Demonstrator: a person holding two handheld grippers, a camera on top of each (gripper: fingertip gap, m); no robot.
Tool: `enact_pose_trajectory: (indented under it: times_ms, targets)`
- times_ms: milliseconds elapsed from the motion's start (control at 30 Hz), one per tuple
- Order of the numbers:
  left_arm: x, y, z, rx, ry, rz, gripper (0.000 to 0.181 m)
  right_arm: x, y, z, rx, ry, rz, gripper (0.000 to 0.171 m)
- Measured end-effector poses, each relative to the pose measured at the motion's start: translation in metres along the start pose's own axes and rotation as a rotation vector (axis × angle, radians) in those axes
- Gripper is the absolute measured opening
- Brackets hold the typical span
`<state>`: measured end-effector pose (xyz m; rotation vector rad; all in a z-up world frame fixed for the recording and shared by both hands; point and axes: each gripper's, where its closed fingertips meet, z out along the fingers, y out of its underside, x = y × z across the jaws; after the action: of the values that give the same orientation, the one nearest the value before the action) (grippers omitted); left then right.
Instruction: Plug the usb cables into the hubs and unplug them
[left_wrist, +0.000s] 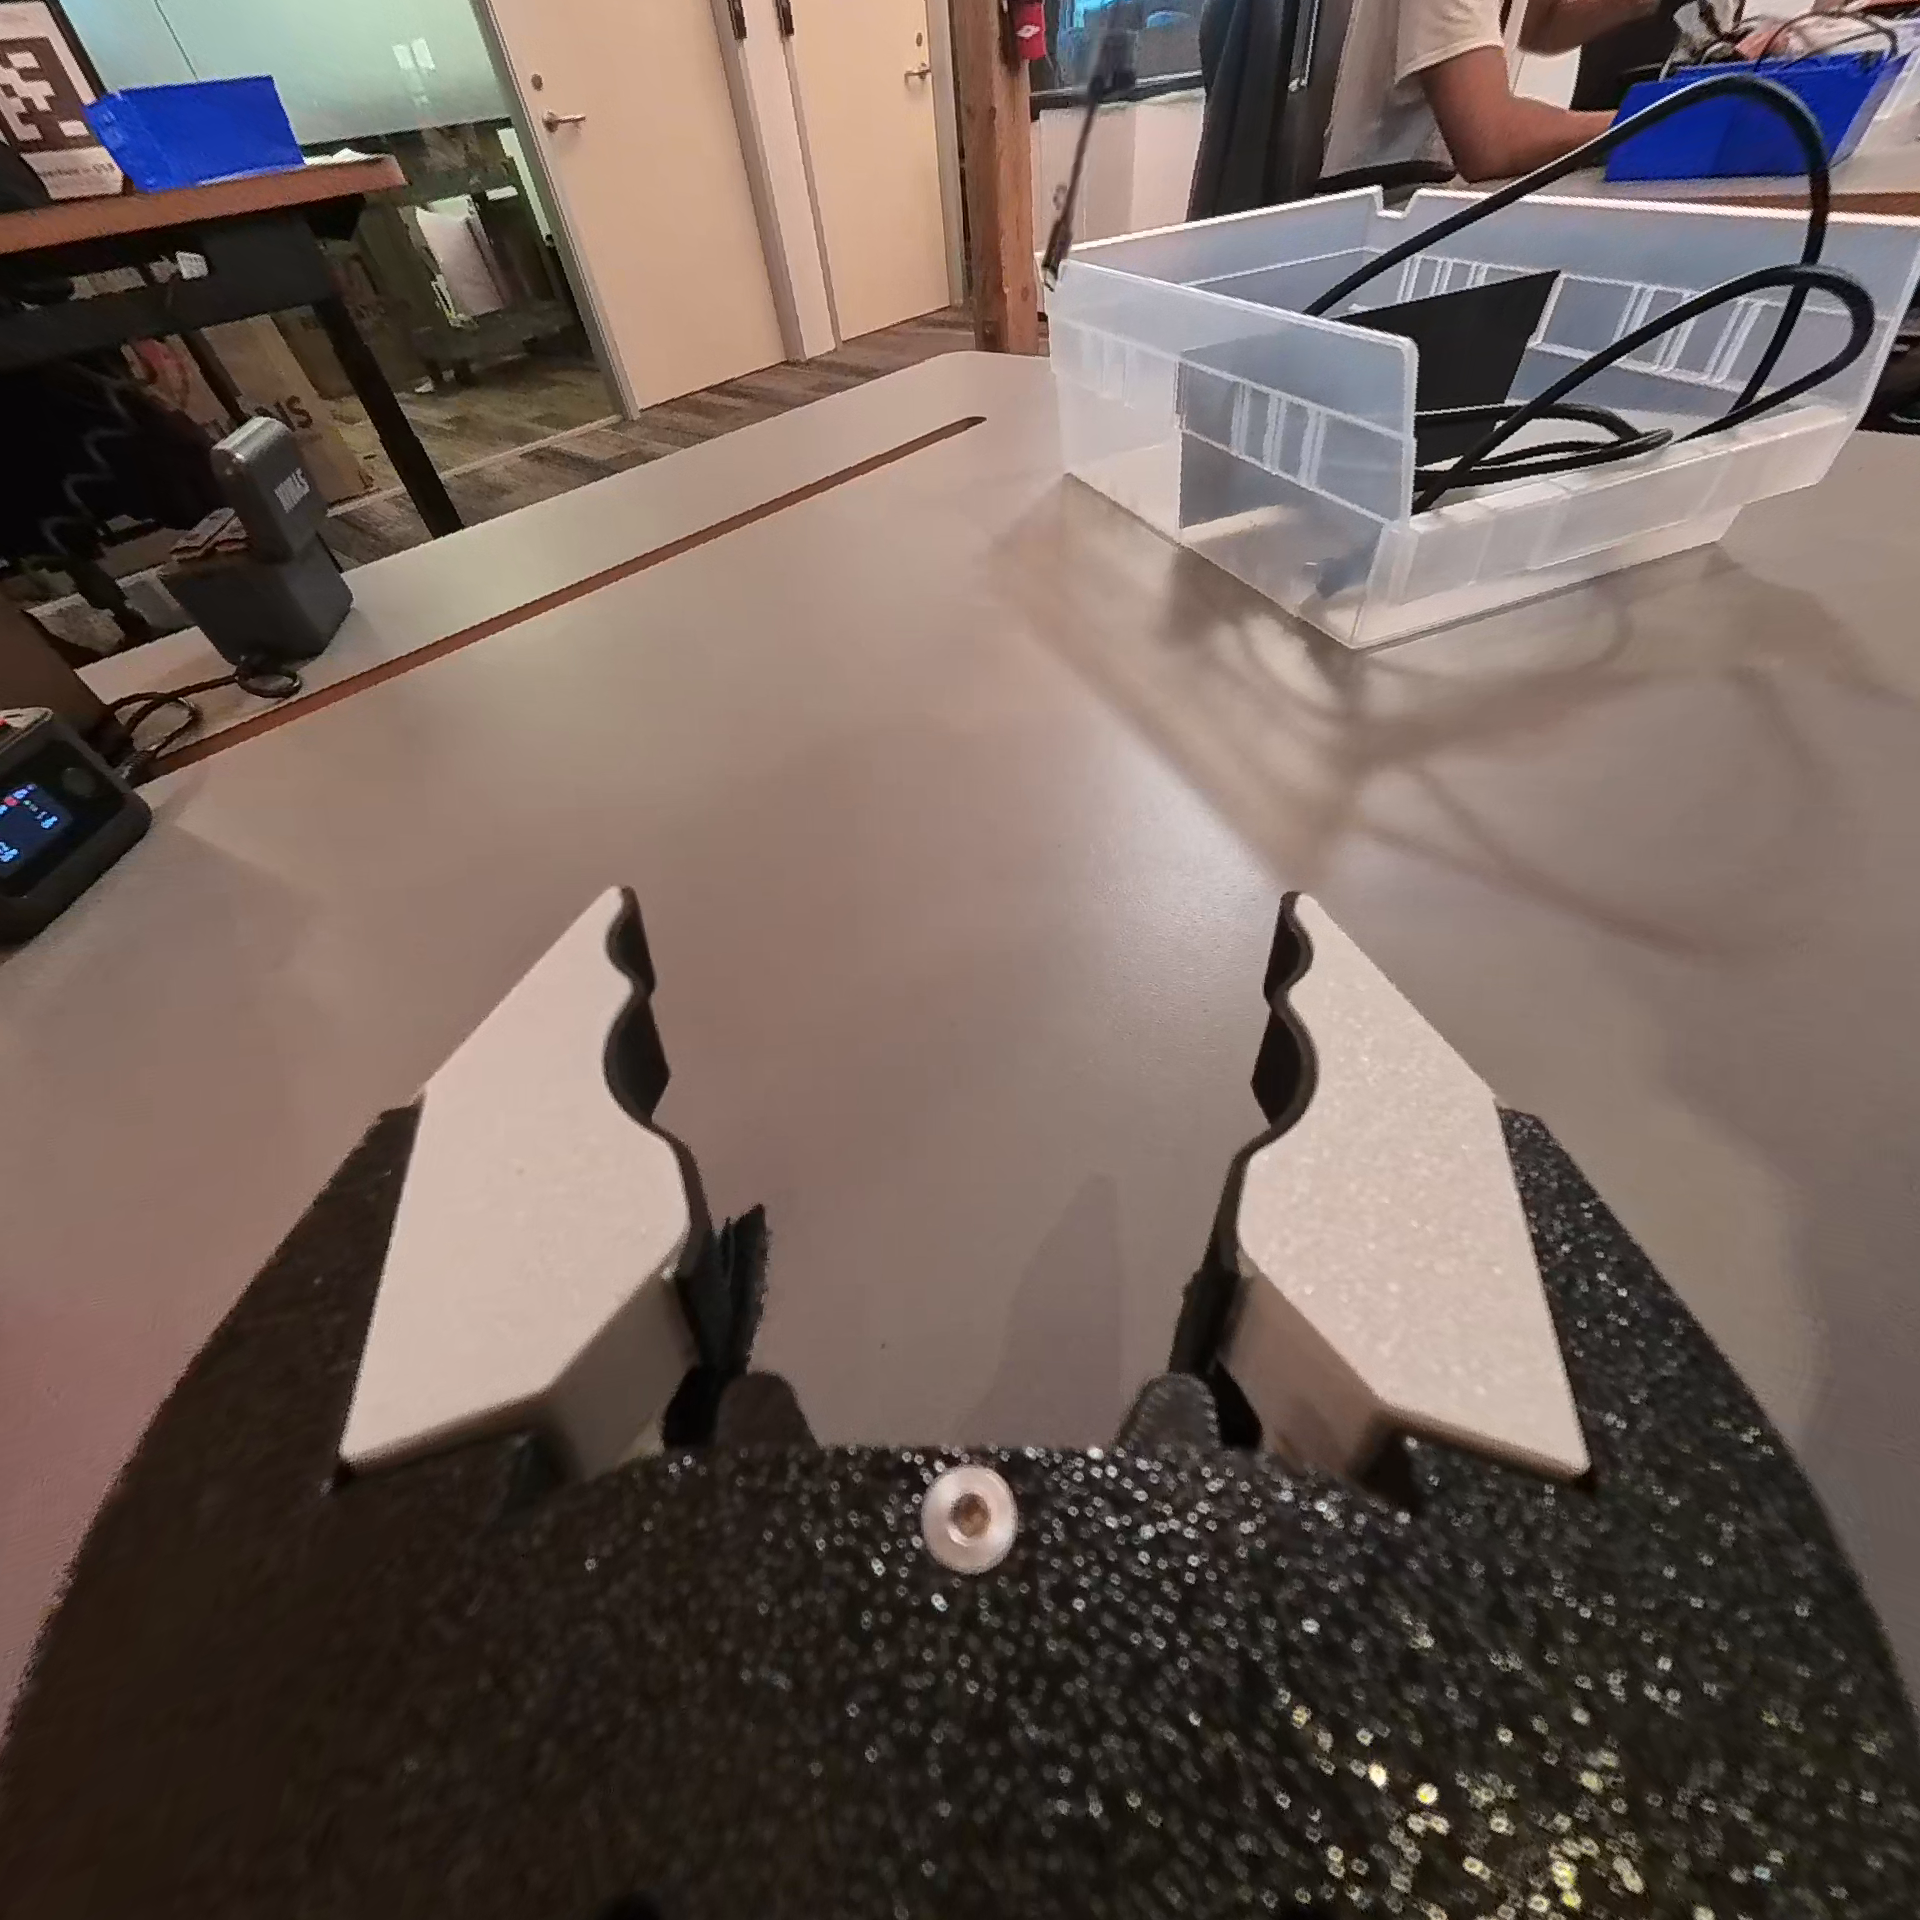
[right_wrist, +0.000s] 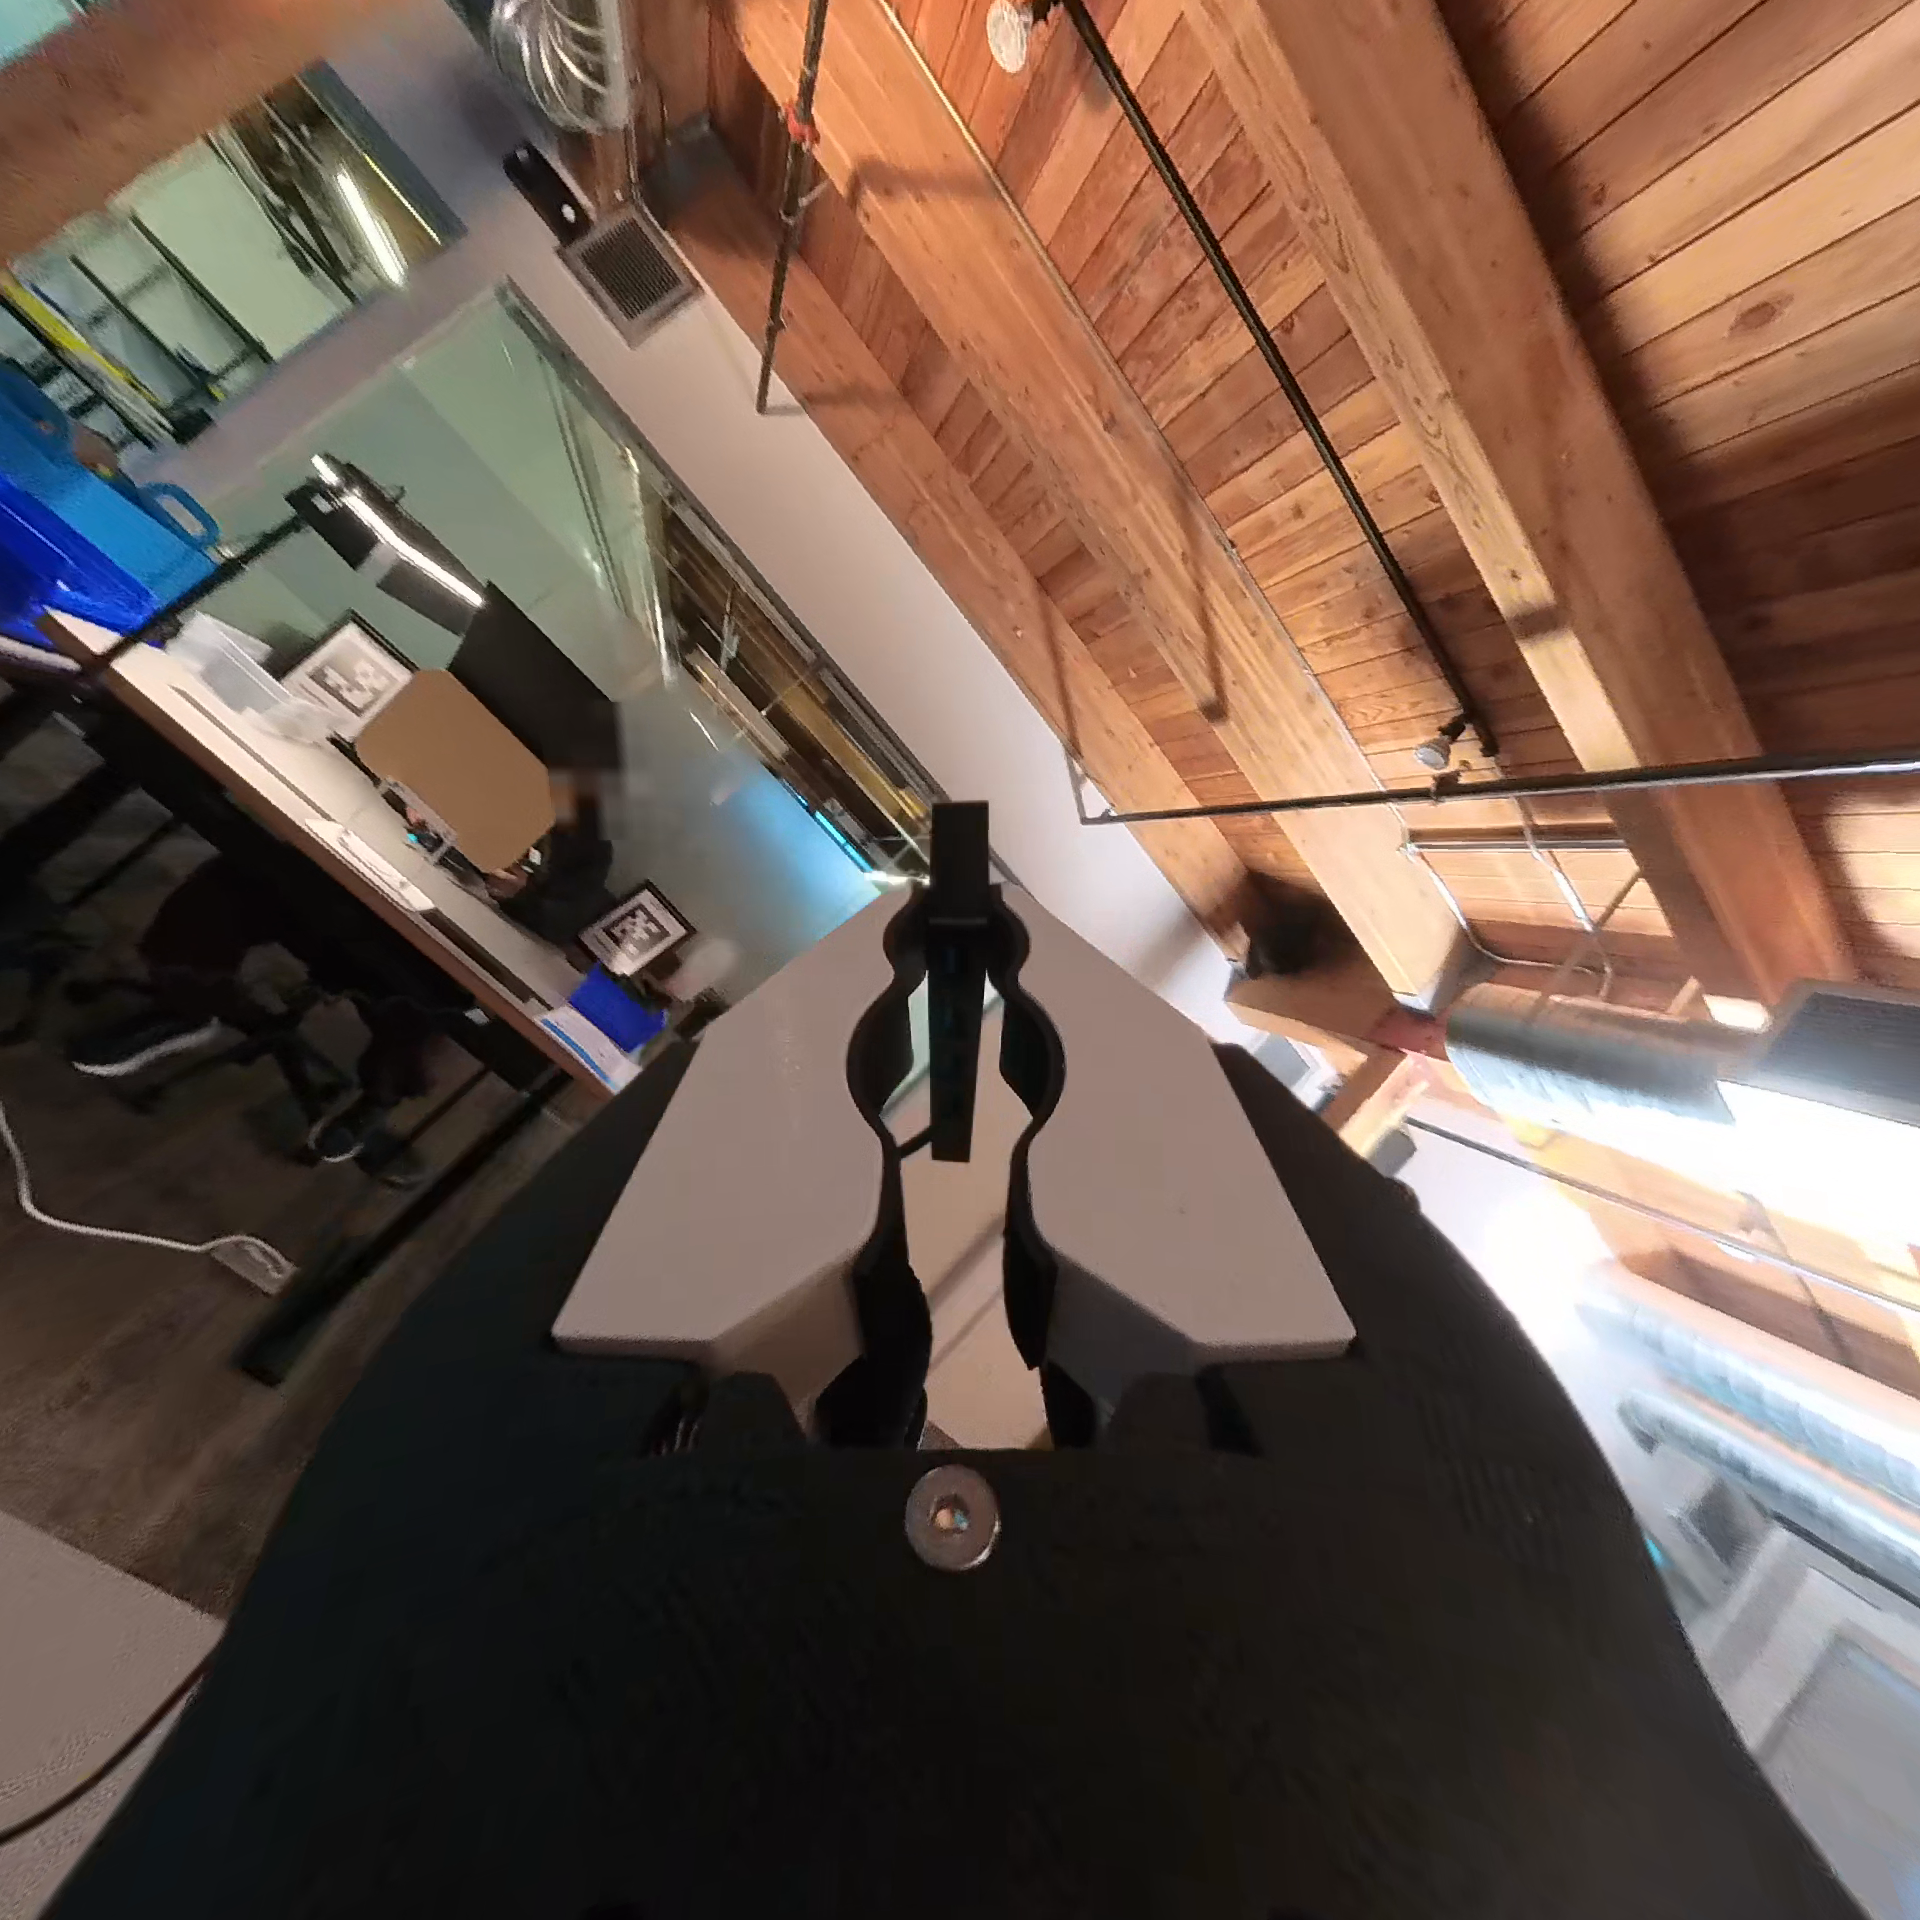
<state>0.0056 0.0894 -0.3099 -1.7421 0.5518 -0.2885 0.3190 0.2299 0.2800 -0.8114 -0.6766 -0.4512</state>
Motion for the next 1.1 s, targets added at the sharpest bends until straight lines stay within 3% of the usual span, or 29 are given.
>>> enact_pose_trajectory:
  times_ms: [200, 333, 533, 733, 933, 1100]
  targets:
    - [0.000, 0.003, 0.002, -0.022, -0.003, 0.008, 0.114, 0.019, -0.007, 0.002, -0.020, -0.013, 0.025, 0.009]
    - [0.000, 0.002, 0.001, -0.014, -0.006, 0.009, 0.114, -0.005, 0.009, -0.001, -0.015, -0.121, 0.166, 0.008]
    - [0.002, 0.002, 0.002, -0.018, 0.001, 0.018, 0.113, -0.062, 0.070, -0.016, -0.113, -0.252, 0.231, 0.008]
    - [0.002, 0.003, 0.002, -0.019, 0.007, 0.007, 0.111, -0.131, 0.130, -0.057, -0.258, -0.467, 0.323, 0.008]
    - [0.002, 0.004, 0.003, -0.031, 0.016, -0.007, 0.109, -0.194, 0.207, -0.109, -0.534, -0.740, 0.365, 0.008]
    - [0.004, 0.008, 0.006, -0.059, 0.020, 0.007, 0.108, -0.225, 0.279, -0.143, -0.831, -0.867, 0.168, 0.008]
